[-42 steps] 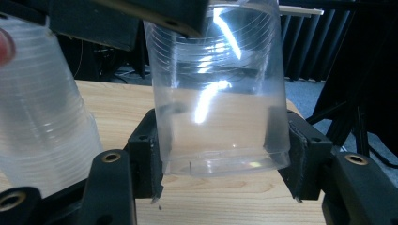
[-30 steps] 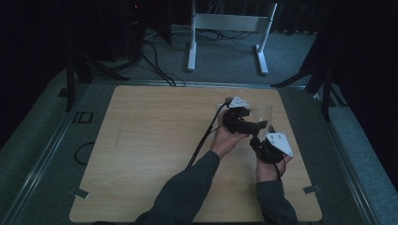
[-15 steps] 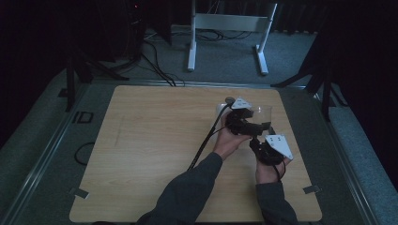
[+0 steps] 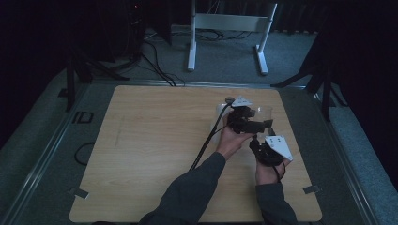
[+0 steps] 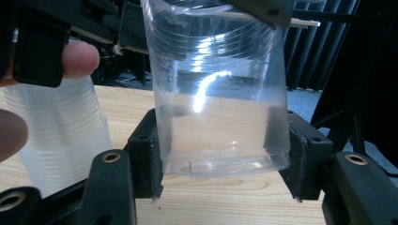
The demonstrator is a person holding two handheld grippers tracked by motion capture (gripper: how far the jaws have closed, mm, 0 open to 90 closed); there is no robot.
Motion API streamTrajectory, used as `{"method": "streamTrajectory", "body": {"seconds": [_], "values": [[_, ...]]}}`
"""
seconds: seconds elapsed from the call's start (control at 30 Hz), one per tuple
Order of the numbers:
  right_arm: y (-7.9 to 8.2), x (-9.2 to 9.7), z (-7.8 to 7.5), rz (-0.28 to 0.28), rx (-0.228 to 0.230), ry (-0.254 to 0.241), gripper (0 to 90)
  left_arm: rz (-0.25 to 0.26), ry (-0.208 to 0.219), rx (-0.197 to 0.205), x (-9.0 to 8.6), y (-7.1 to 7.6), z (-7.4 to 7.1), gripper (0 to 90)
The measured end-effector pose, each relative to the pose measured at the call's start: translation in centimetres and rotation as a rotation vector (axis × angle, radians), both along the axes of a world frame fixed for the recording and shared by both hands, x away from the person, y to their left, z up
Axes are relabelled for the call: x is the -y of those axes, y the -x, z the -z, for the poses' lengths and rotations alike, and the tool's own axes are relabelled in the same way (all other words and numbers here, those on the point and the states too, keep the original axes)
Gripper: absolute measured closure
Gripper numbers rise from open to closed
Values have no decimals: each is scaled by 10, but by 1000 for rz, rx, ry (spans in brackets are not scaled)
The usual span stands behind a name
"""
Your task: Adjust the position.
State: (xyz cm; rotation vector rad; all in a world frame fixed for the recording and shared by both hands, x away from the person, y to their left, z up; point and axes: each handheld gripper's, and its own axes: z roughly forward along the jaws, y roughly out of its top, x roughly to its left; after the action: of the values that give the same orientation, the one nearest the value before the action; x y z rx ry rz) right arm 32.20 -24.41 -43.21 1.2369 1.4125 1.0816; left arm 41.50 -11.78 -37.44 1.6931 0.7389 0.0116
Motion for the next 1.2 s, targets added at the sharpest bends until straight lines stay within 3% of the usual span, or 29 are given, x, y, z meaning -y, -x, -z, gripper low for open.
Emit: {"method": "streamTrajectory", "body": {"seconds": [0.33,0.7,1.07,1.2], "values": [[-1,2,1,0,-1,6,411,-11,15,6,0,2,-2,258],[-2,3,1,-12,-11,5,397,-9,-2,32,0,6,-3,291],[-5,4,1,-52,-36,-7,340,-15,-23,85,0,11,-4,300],[-6,4,0,-60,-36,-8,332,-24,-53,111,0,13,-4,301]]}}
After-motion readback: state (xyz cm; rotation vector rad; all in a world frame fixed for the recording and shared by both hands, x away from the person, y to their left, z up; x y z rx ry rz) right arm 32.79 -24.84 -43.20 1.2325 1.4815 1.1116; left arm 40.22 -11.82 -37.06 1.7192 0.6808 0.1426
